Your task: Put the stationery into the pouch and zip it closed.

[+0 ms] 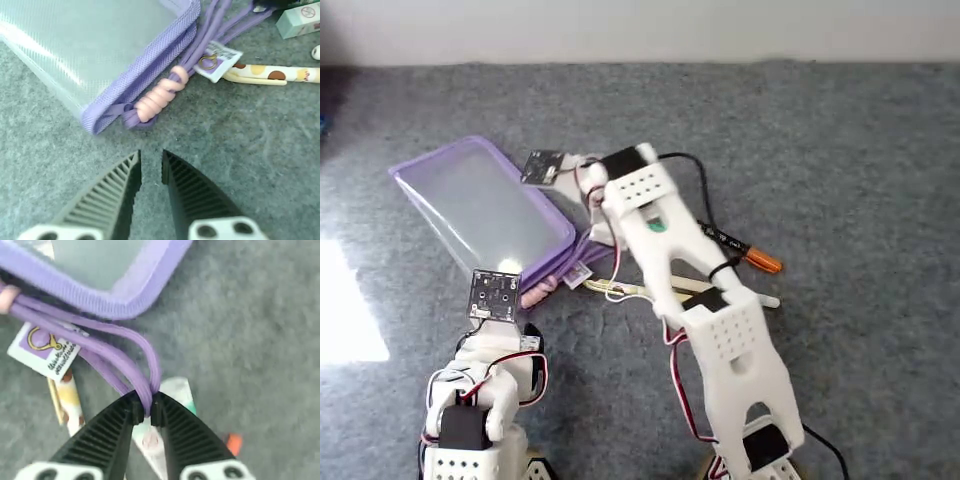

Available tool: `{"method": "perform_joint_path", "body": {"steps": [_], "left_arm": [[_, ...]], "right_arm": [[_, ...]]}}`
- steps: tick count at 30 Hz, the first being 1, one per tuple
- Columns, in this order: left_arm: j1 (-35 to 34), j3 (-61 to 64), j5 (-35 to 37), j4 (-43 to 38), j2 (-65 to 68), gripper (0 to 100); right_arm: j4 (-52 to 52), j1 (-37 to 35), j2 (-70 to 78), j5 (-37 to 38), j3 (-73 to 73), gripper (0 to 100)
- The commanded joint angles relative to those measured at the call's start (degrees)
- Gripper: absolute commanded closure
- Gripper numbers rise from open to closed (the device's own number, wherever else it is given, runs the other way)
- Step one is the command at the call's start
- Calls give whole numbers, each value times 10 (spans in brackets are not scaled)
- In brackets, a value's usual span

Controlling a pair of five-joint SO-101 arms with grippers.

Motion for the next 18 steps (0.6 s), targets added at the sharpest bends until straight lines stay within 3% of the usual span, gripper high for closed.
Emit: {"method": "perform_joint_path", "body": {"steps": [1,13,18], "left_arm": [[1,-3,4,4,-4,930],[1,-3,4,4,-4,930],[1,-3,4,4,-4,930]], "right_arm": [[58,37,-81,6,-22,988],[175,191,-121,9,-18,975],[178,208,-174,9,24,773]]}}
